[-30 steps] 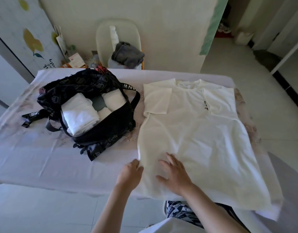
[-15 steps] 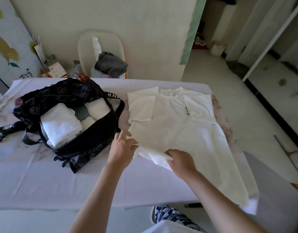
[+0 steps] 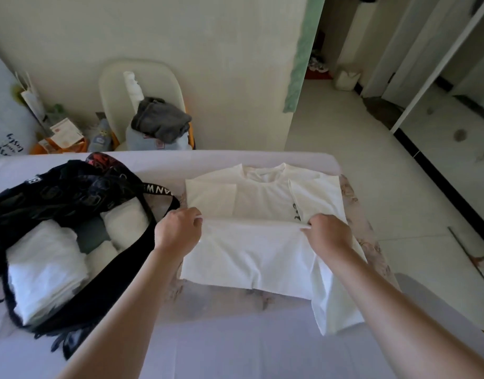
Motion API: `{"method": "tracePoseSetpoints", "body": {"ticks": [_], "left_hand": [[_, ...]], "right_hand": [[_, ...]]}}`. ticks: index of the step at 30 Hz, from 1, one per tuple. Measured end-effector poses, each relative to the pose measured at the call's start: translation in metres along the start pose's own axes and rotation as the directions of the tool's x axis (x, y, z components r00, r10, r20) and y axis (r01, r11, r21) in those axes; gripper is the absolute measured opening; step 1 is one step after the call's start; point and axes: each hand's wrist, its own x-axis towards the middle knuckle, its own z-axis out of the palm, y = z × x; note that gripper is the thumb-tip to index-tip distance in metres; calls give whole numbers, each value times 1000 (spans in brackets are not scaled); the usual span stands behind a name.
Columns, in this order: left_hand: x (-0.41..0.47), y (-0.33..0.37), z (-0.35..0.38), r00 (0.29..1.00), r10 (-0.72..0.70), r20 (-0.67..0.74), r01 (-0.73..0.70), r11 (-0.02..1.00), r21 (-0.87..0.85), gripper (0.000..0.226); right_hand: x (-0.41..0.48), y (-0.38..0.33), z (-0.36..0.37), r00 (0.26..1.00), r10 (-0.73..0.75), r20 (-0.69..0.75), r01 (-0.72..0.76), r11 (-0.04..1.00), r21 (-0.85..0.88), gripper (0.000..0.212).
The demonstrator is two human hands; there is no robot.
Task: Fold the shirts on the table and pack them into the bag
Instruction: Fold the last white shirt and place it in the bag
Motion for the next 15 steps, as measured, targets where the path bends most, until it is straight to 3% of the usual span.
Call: {"method": "tracePoseSetpoints", "body": {"ticks": [3,5,7,9,11,13,15], "left_hand": [[61,9,-6,984,-167,63,175,972,-160,18],[100,11,-8,958,-271,88,285,896,-341,20],[127,13,-3,945,-314,89,321,846,-426,30],[136,18,10,950,-285,124,311,882,-354,56],[129,20,31,962,-214,171,253,932,-258,67],[111,17,57,983,-55,175,91,974,-206,57],[88,9,80,959,96,266,-60,988,-139,46]], "right_hand": [[60,-18,-17,999,41,-15,-38,988,151,22],[98,-31,-28,995,85,-51,-64,943,325,13],[128,-44,-29,993,102,-53,-62,864,499,33],[141,-54,-18,999,2,48,-26,860,510,63],[136,-59,8,976,-131,172,47,906,420,73],[118,-58,38,925,-272,266,165,917,364,70],[94,-52,66,845,-393,362,283,904,320,76]]}}
